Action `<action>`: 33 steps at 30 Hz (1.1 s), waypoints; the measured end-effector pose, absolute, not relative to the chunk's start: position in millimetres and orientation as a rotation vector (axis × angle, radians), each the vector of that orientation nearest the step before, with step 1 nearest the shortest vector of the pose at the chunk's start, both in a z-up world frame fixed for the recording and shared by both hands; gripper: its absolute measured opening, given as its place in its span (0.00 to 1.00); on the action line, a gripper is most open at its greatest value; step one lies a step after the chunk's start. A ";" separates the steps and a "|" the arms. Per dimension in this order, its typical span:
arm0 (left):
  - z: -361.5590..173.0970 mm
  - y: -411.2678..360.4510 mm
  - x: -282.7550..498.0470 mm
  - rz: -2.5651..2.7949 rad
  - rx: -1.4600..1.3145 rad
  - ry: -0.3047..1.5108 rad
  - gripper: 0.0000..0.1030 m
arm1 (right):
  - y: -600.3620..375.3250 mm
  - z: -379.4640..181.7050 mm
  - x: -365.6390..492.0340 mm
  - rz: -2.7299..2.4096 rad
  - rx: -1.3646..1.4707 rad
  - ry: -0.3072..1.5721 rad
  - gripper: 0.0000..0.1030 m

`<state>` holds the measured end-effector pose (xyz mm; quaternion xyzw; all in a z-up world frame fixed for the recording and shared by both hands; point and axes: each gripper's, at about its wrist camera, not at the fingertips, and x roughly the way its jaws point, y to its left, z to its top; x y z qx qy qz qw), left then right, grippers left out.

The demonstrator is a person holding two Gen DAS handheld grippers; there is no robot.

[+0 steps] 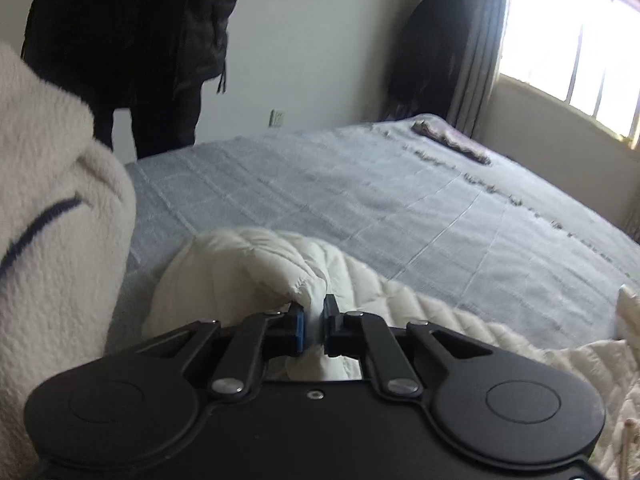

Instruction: Fold large clothes

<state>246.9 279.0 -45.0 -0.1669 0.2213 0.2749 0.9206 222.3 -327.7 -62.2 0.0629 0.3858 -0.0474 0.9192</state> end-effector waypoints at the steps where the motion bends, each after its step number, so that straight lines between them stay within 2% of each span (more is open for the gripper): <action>1: -33.1 270.5 245.9 0.535 -0.336 0.430 0.08 | -329.4 -61.2 222.1 -0.098 0.130 0.789 0.85; 7: 31.9 190.8 255.1 0.297 -0.258 0.349 0.08 | -339.9 -56.9 222.4 -0.095 0.156 0.780 0.85; 13: 52.2 75.0 271.5 -0.007 -0.174 0.358 0.08 | -344.1 -48.5 220.5 -0.091 0.166 0.755 0.85; 18: 27.7 -22.0 285.2 -0.279 -0.087 0.458 0.09 | -347.9 -43.9 217.3 -0.082 0.174 0.741 0.85; 23: -37.6 -82.8 300.1 -0.475 -0.028 0.684 0.14 | -349.2 -43.7 214.9 -0.067 0.185 0.745 0.85; 25: -65.6 -94.1 302.6 -0.496 0.015 0.789 0.26 | -349.1 -44.2 213.6 -0.059 0.185 0.747 0.85; 28: -75.4 -90.0 285.8 -0.557 0.029 0.745 0.42 | -347.5 -45.8 214.0 -0.047 0.178 0.754 0.85; 30: -69.4 -81.3 273.0 -0.612 0.020 0.743 0.65 | -345.6 -47.1 215.3 -0.042 0.173 0.762 0.85; 33: -52.5 -68.2 248.7 -0.663 0.050 0.696 0.72 | -339.4 -45.7 216.5 -0.033 0.167 0.760 0.85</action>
